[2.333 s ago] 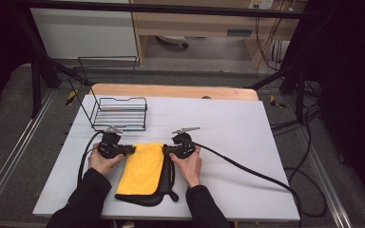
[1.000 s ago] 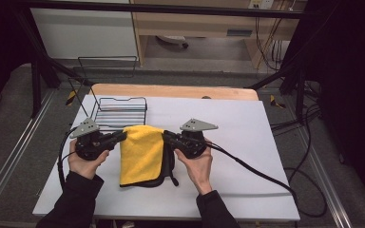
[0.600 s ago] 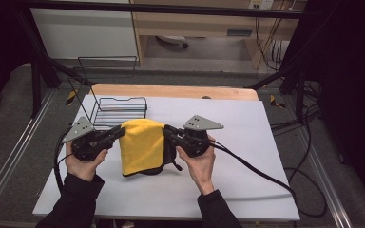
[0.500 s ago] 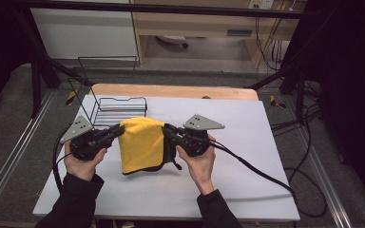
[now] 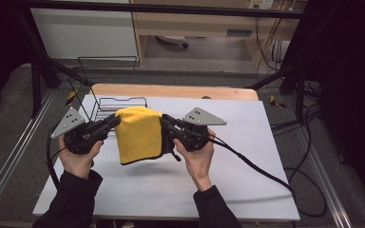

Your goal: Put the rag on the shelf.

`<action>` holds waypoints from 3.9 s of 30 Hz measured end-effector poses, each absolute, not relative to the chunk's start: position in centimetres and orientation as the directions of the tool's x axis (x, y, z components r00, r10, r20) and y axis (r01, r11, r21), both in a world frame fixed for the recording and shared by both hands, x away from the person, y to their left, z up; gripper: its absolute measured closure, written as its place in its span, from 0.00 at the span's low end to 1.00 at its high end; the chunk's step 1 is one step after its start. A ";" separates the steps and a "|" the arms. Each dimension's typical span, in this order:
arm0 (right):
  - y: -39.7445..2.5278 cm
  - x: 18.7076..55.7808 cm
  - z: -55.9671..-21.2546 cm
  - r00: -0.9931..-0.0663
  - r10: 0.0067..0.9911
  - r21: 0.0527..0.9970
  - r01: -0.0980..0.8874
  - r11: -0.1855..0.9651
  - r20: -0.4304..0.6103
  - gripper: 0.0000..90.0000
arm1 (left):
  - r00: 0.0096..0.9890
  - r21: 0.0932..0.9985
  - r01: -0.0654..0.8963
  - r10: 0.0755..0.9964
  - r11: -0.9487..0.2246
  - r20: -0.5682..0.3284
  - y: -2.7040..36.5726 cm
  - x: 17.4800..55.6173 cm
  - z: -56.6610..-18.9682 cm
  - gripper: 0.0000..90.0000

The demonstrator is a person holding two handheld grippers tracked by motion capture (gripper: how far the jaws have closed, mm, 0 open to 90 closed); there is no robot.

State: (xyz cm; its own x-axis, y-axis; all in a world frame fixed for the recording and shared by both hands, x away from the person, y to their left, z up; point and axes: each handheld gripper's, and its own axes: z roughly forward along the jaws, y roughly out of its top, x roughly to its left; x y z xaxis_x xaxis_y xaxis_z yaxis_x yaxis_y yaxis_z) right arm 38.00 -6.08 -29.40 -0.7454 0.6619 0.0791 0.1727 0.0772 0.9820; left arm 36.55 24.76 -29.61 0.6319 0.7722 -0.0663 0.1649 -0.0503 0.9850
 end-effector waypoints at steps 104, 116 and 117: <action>5.7 44.4 -13.5 -0.704 0.706 0.980 -0.182 -0.082 -0.072 0.91 | 0.446 0.964 -0.219 0.894 0.153 -0.040 32.8 41.9 -14.5 0.94; 7.0 46.5 -12.1 -0.699 0.712 0.980 -0.179 -0.081 -0.069 0.91 | 0.438 0.963 -0.218 0.898 0.156 -0.047 34.0 44.1 -13.2 0.94; 7.1 46.8 -12.0 -0.698 0.713 0.980 -0.178 -0.083 -0.067 0.91 | 0.434 0.964 -0.217 0.900 0.151 -0.043 34.0 44.3 -13.0 0.94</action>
